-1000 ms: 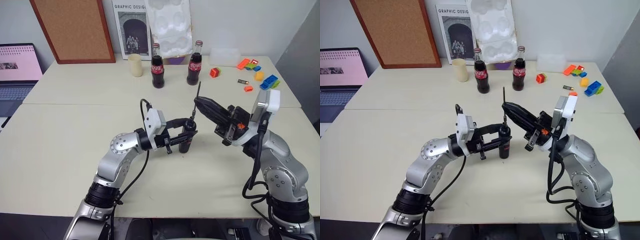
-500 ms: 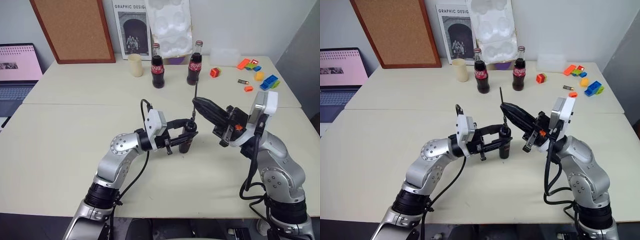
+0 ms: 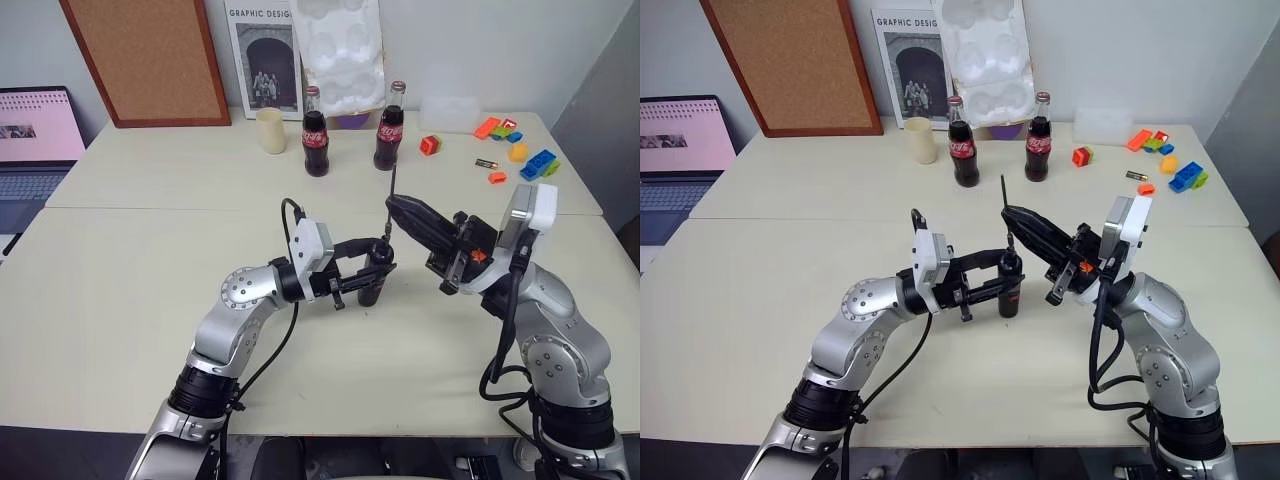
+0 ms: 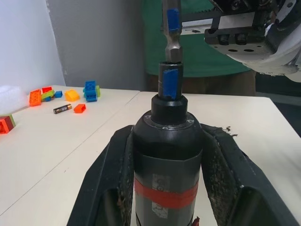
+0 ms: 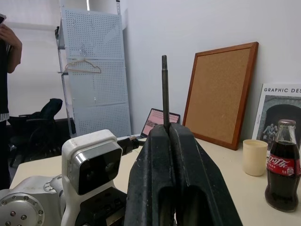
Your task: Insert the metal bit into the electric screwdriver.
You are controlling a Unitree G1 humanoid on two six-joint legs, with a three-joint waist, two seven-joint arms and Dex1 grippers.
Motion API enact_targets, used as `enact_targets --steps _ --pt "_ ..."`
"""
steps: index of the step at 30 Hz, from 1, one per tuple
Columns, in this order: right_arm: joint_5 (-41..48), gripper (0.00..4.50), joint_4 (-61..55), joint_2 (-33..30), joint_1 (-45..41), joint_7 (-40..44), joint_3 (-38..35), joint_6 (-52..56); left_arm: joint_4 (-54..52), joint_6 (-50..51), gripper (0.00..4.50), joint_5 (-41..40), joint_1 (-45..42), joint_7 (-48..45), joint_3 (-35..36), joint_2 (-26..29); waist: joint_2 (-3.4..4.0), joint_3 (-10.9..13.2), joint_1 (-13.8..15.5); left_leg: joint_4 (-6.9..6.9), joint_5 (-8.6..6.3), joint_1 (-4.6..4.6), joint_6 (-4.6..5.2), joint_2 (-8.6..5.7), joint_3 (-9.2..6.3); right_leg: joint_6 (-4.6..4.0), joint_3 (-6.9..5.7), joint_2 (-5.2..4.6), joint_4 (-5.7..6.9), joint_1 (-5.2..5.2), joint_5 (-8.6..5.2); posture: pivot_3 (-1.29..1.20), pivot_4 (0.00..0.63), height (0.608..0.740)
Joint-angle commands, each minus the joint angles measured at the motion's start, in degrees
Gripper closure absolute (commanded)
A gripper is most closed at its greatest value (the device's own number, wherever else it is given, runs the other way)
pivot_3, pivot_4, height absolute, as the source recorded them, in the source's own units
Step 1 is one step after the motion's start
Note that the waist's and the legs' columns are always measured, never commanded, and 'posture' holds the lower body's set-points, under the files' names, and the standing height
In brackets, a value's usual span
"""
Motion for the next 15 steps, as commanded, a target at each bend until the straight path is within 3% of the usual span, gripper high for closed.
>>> enact_targets --steps 1,15 --pt "2.15 4.50 -2.23 -0.61 -0.47 -0.44 -1.64 0.37 1.00 1.13 2.86 1.50 1.19 -0.27 -1.09 1.09 0.00 0.00 0.00 0.00 0.00 0.00 0.00 0.00 0.00 0.00 0.00 0.00 0.00 0.00 0.00 0.00 0.150 0.740" --pt "2.01 4.50 -4.46 -1.46 1.44 -1.62 -1.63 0.41 1.06 0.98 2.86 1.48 1.17 -0.36 -1.14 1.03 0.00 0.00 0.01 0.00 0.00 0.00 0.00 0.00 0.01 0.04 0.01 0.00 -0.01 0.00 -0.04 0.00 0.150 0.740"
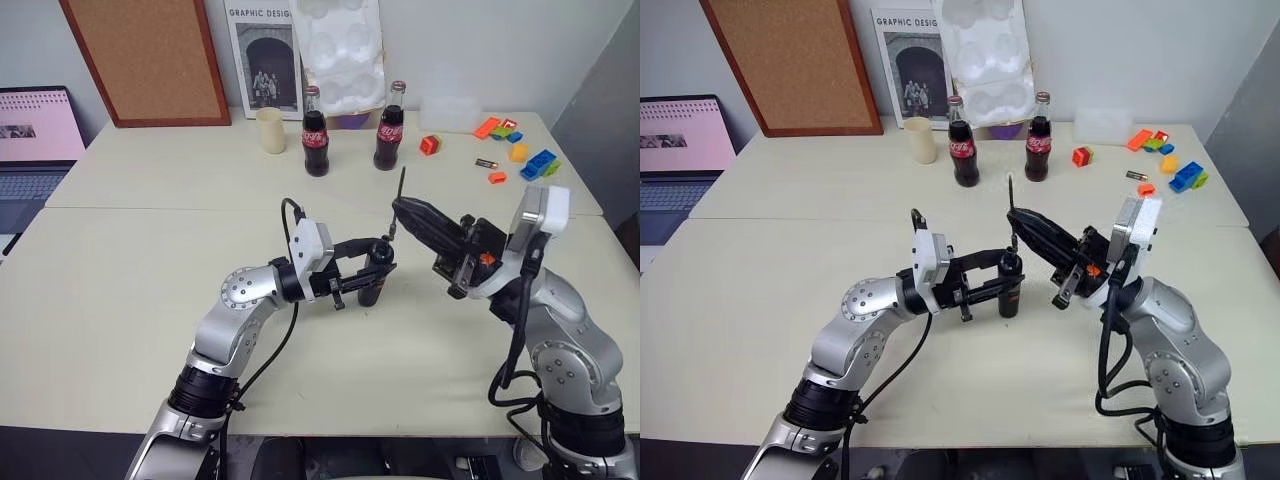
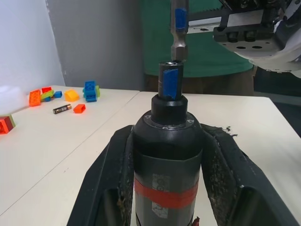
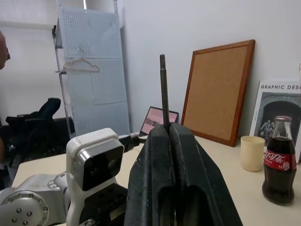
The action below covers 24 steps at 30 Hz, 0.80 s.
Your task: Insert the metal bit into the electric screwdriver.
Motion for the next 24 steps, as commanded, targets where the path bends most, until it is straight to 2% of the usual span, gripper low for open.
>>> enact_targets --steps 1,10,24 --pt "0.26 4.50 -1.95 0.16 -0.66 -0.62 -0.17 -0.66 1.05 1.04 2.86 1.45 1.17 -0.34 -1.10 1.03 0.00 0.00 0.01 0.00 0.00 0.01 0.00 0.00 0.00 0.01 0.00 0.00 0.00 0.00 -0.01 0.00 0.150 0.740" --pt "0.62 4.50 -1.06 1.31 -3.09 -1.12 0.17 -0.55 0.81 1.19 2.86 1.47 1.34 -0.27 -1.18 1.14 0.00 0.00 0.05 -0.01 0.00 0.00 0.00 0.00 0.00 -0.01 -0.01 0.00 -0.01 0.00 0.00 0.00 0.150 0.740" --pt "-0.57 4.50 -0.47 0.80 -0.92 0.03 0.62 -1.16 0.81 1.24 2.86 1.36 1.22 -0.38 -1.24 1.15 0.00 0.00 0.04 -0.01 0.00 0.00 0.00 0.00 0.00 -0.02 0.00 0.00 -0.02 0.00 0.01 0.00 0.150 0.740"
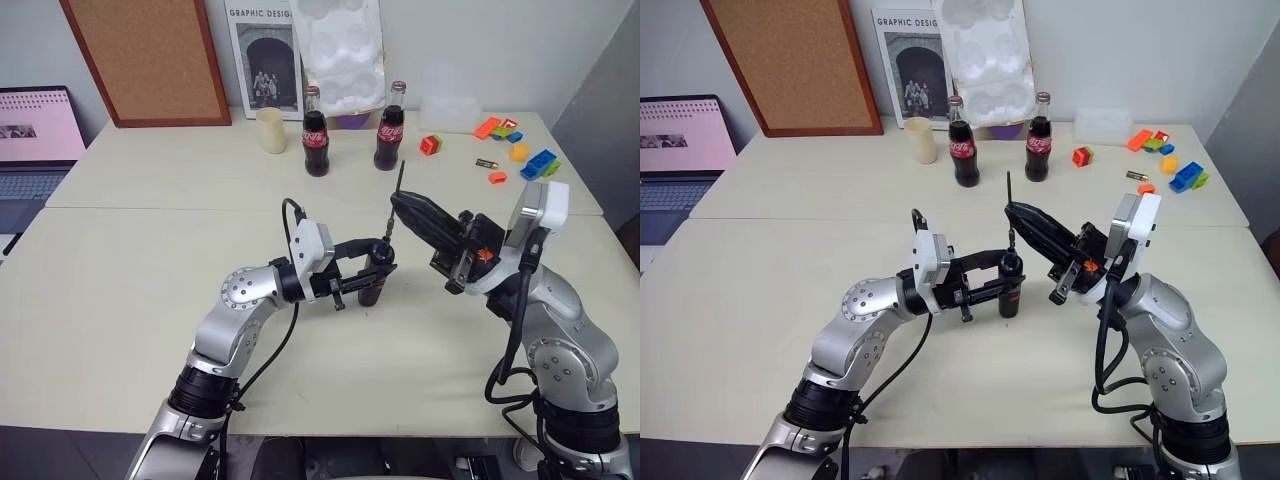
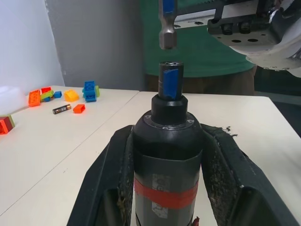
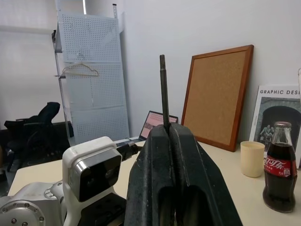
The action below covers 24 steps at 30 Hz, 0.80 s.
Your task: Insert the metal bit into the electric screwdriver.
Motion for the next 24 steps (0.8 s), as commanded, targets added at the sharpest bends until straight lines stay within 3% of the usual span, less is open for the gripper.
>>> enact_targets --steps 1,24 --pt "-0.42 4.50 -0.66 -0.07 0.30 0.76 0.08 -1.21 0.92 1.29 2.86 1.34 1.21 -0.38 -1.10 1.08 0.00 0.00 0.00 0.00 0.00 0.00 0.00 0.00 0.00 0.00 0.00 0.00 0.00 0.00 0.00 0.00 0.150 0.740" --pt "-2.24 4.50 0.66 -0.85 2.35 1.59 0.35 -2.01 0.74 1.14 2.86 1.37 1.15 -0.49 -1.27 1.02 0.00 -0.01 0.00 0.00 0.00 0.01 0.00 0.00 0.00 0.01 0.00 0.00 0.01 0.01 -0.01 0.00 0.150 0.740"
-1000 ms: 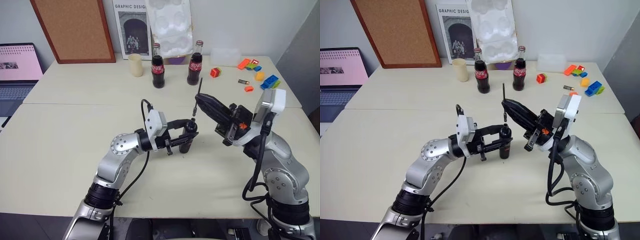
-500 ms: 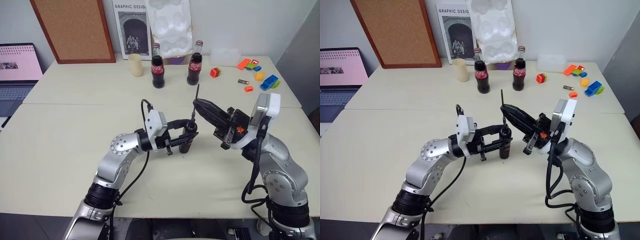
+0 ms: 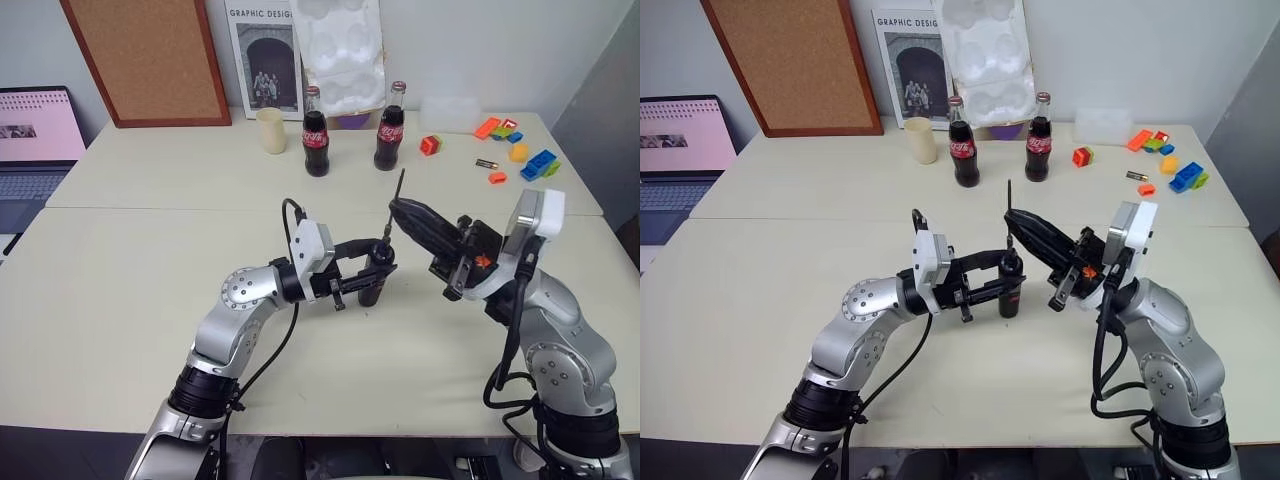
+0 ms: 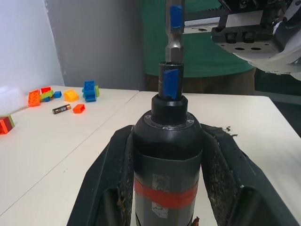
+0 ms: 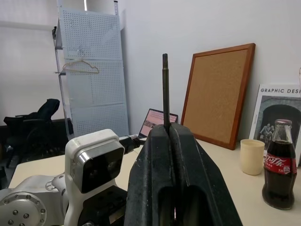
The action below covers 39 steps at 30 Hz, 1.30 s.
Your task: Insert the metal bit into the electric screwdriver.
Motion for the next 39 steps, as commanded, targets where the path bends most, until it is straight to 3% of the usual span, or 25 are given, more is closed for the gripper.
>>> enact_targets --steps 1,27,39 --pt "-0.43 4.50 0.75 -0.68 0.78 0.60 -0.25 -0.10 0.75 1.13 2.86 1.31 1.15 -0.48 -1.21 0.99 0.00 0.00 0.00 0.00 0.00 0.00 0.00 0.00 0.00 0.00 0.00 0.00 0.00 0.00 0.00 0.00 0.150 0.740" --pt "0.04 4.50 1.35 -3.23 1.29 1.28 -1.66 0.22 0.91 0.96 2.86 1.35 0.97 -0.59 -1.16 1.08 0.00 -0.04 0.00 0.00 0.00 0.05 0.00 0.00 0.00 0.01 0.01 0.00 0.00 0.04 -0.02 0.00 0.150 0.740" --pt "-1.09 4.50 -0.97 -5.18 -1.37 -2.20 2.30 7.14 0.98 0.53 2.86 1.64 1.05 -0.70 -1.39 0.99 -0.02 -0.06 0.01 0.01 0.00 0.05 0.00 -0.01 0.00 0.00 0.01 0.00 -0.01 0.04 -0.02 0.00 0.150 0.740"
